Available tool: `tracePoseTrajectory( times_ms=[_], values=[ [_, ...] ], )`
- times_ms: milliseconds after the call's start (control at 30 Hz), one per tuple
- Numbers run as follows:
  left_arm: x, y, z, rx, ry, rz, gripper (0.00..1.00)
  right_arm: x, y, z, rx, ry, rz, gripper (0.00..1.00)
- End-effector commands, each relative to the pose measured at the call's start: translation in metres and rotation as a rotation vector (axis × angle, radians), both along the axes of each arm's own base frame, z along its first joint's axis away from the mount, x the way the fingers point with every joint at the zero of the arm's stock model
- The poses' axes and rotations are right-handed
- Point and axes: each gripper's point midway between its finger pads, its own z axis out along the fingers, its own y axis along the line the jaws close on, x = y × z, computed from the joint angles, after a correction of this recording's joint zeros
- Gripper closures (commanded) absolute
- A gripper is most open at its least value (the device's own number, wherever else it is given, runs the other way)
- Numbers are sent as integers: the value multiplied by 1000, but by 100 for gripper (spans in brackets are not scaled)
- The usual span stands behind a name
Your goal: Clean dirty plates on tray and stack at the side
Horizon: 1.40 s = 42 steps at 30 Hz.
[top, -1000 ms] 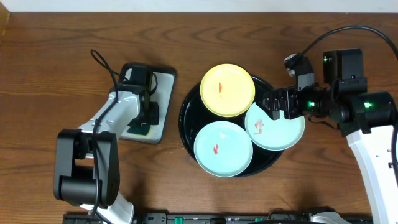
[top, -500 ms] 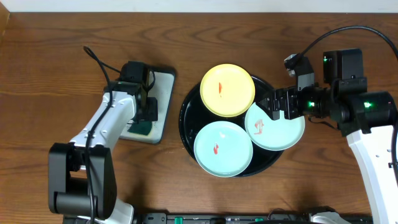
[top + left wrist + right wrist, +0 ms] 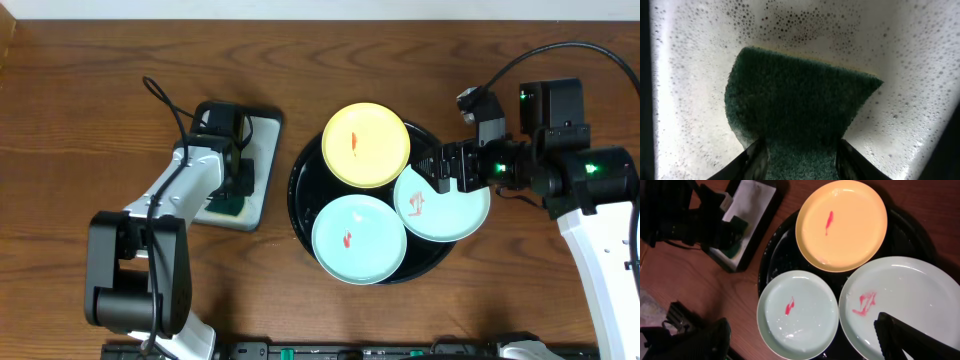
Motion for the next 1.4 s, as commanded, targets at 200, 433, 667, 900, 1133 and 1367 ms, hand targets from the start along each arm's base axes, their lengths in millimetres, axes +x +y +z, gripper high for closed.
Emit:
tracePoseTrajectory(
  times_ms=[200,433,667,900,1133,1367],
  values=[
    [-16,1,-41,3,119,4,61,0,4,6,10,-9,7,9],
    [-17,-3,-44,-18,130,1,91,0,4,6,10,-11,7,10],
    [-9,-4,-24,-15,143,2,92,6,2,7,-5,-35,-6,10],
    [19,-8,36,-22,105,0,93,18,-6,5,-35,-42,-77,22],
    [57,-57,96,-222,-15,-63,93,48,-14,-23,-77,16,-172,29],
    [78,-121,118,-422,-120,-105,93,93,-11,-90,-119,110,-180,38]
  ],
)
